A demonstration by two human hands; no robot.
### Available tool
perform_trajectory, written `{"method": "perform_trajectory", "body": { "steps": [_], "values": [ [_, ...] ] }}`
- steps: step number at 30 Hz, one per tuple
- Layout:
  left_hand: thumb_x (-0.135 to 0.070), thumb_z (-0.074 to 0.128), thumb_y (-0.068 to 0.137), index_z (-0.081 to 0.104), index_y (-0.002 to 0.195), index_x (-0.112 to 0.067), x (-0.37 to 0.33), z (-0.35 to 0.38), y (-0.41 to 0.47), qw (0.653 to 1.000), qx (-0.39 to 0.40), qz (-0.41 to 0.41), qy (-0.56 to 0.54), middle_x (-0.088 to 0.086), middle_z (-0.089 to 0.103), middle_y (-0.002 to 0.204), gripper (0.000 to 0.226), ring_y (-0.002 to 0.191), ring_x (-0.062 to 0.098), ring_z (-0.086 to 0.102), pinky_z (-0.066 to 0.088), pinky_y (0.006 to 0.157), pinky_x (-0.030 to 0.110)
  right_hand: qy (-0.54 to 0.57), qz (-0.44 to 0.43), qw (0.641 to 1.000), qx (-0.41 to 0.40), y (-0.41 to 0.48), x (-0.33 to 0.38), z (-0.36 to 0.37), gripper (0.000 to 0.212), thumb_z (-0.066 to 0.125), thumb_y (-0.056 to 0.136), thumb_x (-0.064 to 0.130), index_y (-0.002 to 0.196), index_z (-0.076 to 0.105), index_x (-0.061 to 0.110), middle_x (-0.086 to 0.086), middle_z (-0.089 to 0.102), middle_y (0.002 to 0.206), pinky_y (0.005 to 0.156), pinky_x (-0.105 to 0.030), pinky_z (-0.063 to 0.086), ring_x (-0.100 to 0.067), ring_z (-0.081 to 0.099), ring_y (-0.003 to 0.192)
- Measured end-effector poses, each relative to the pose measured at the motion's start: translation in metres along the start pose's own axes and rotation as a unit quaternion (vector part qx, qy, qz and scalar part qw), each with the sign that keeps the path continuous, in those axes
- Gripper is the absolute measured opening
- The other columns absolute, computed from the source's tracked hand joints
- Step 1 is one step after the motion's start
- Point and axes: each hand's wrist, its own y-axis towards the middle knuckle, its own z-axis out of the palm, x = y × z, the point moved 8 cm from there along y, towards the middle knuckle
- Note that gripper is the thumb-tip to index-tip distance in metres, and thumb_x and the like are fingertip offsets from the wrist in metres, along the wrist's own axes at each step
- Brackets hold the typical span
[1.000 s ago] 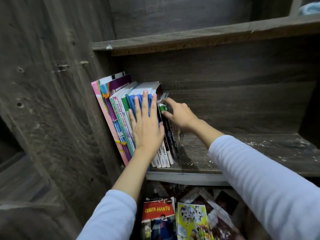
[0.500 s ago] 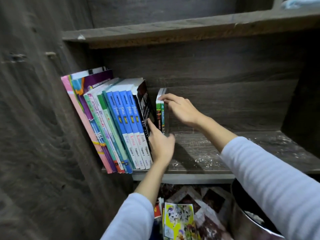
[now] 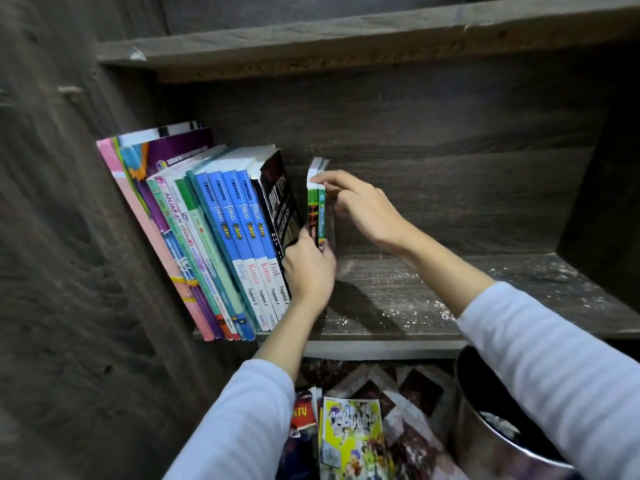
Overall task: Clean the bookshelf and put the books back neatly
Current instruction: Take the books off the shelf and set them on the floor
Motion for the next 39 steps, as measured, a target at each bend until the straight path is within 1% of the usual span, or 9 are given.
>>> {"method": "perform_trajectory", "body": {
  "steps": [3, 6, 10, 15, 19, 25, 31, 36, 39],
  "values": [
    [-0.023, 0.052, 0.094, 0.059, 0.113, -0.008, -0.020, -0.024, -0.001, 0.998, -0.015, 0.047, -0.024, 0.015, 0.066, 0.102, 0.025, 0.097, 0.033, 0.059, 0.043, 0.076, 0.032, 0.078, -0.038, 0.995, -0.053, -0.004, 0.009, -0.014, 0.056, 0.041, 0.075, 0.003, 0.121, 0.055, 0.030, 0.015, 0.059, 0.120, 0.107, -0.033, 0.040, 0.005, 0.050, 0.118],
    [-0.024, 0.055, 0.092, 0.063, 0.106, -0.007, -0.038, -0.051, -0.008, 0.993, -0.030, 0.086, -0.080, 0.006, 0.065, 0.091, 0.023, 0.082, 0.022, 0.052, 0.032, 0.064, 0.022, 0.064, -0.023, 0.995, -0.072, -0.011, 0.005, -0.021, 0.075, 0.049, 0.083, -0.001, 0.145, 0.023, 0.033, 0.001, 0.040, 0.146, 0.112, -0.030, 0.033, -0.008, 0.040, 0.132],
    [-0.028, 0.064, 0.087, 0.063, 0.082, -0.013, -0.043, -0.078, -0.022, 0.983, -0.004, 0.100, -0.154, -0.002, 0.062, 0.071, 0.016, 0.076, 0.019, 0.057, 0.046, 0.065, 0.030, 0.080, 0.062, 0.993, -0.054, -0.016, -0.012, -0.023, 0.102, 0.066, 0.082, 0.007, 0.149, -0.010, 0.026, -0.005, 0.014, 0.158, 0.113, -0.035, 0.028, -0.019, 0.028, 0.139],
    [-0.025, 0.072, 0.081, 0.065, 0.078, -0.011, -0.025, -0.093, -0.045, 0.975, 0.062, 0.121, -0.174, 0.002, 0.067, 0.072, 0.016, 0.068, 0.015, 0.061, 0.047, 0.060, 0.021, 0.163, 0.076, 0.983, -0.044, -0.038, -0.005, -0.021, 0.061, 0.055, 0.075, -0.015, 0.126, 0.040, 0.015, 0.002, 0.058, 0.103, 0.062, -0.011, 0.048, -0.007, 0.058, 0.087],
    [-0.018, 0.075, 0.079, 0.065, 0.085, -0.023, 0.004, -0.092, -0.065, 0.959, 0.143, 0.083, -0.229, -0.005, 0.071, 0.087, 0.013, 0.081, 0.005, 0.066, 0.051, 0.076, 0.019, 0.209, 0.104, 0.970, -0.065, -0.070, -0.011, -0.010, 0.038, 0.051, 0.072, -0.011, 0.093, 0.052, 0.021, 0.001, 0.062, 0.089, 0.067, -0.021, 0.049, -0.010, 0.059, 0.082],
    [-0.001, 0.072, 0.077, 0.058, 0.084, -0.029, 0.053, -0.089, -0.106, 0.934, 0.219, 0.008, -0.281, -0.025, 0.067, 0.070, 0.032, 0.071, -0.016, 0.062, 0.045, 0.064, 0.002, 0.191, 0.130, 0.972, -0.038, -0.132, -0.029, 0.031, 0.049, 0.049, 0.082, -0.016, 0.112, 0.045, 0.022, 0.010, 0.060, 0.096, 0.067, -0.011, 0.050, 0.000, 0.058, 0.086],
    [-0.001, 0.075, 0.074, 0.060, 0.093, -0.026, 0.110, -0.060, -0.137, 0.919, 0.292, -0.059, -0.257, -0.008, 0.069, 0.096, 0.035, 0.083, -0.006, 0.066, 0.049, 0.072, 0.008, 0.198, 0.196, 0.960, -0.016, -0.183, -0.075, 0.066, 0.046, 0.051, 0.084, -0.013, 0.115, 0.043, 0.021, 0.004, 0.060, 0.102, 0.069, -0.010, 0.050, -0.004, 0.057, 0.092],
    [0.009, 0.071, 0.074, 0.060, 0.092, -0.019, 0.148, -0.014, -0.161, 0.887, 0.367, -0.130, -0.247, -0.015, 0.072, 0.077, 0.036, 0.077, -0.002, 0.068, 0.051, 0.071, 0.012, 0.183, 0.279, 0.943, -0.003, -0.221, -0.138, 0.093, 0.051, 0.055, 0.082, -0.011, 0.120, 0.043, 0.022, -0.006, 0.062, 0.113, 0.087, -0.032, 0.050, -0.023, 0.059, 0.108],
    [0.010, 0.069, 0.076, 0.063, 0.090, -0.016, 0.175, 0.026, -0.178, 0.863, 0.414, -0.178, -0.228, -0.007, 0.073, 0.082, 0.030, 0.085, 0.011, 0.067, 0.053, 0.080, 0.023, 0.167, 0.332, 0.929, -0.005, -0.243, -0.176, 0.102, 0.054, 0.054, 0.085, -0.011, 0.125, 0.038, 0.022, -0.004, 0.058, 0.112, 0.066, -0.007, 0.046, -0.015, 0.056, 0.095]
  ]
}}
